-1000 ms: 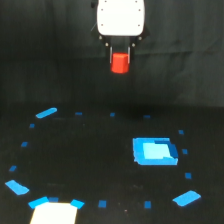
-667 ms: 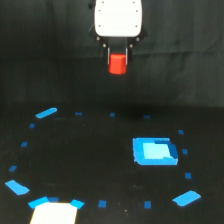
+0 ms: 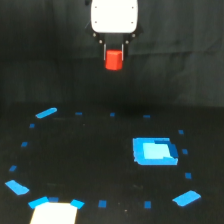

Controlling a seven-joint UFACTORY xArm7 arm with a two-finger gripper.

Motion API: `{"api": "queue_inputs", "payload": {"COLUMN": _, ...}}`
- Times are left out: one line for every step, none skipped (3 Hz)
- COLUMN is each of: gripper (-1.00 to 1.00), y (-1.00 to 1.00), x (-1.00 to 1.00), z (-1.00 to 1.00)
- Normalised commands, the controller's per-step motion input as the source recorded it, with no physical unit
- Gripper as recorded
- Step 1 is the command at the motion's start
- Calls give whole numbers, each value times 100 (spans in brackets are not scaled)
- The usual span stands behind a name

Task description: Pick up the red object from the table

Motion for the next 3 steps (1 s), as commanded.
{"api": "queue_inputs", "payload": {"gripper": -100, "y": 17, "x": -49, "z": 22}}
{"api": "queue_inputs", "payload": {"gripper": -94, "y": 1, "x": 3, "z": -4}}
{"api": "queue_inputs", "payload": {"gripper": -85, "y": -8, "x": -32, "z": 30}}
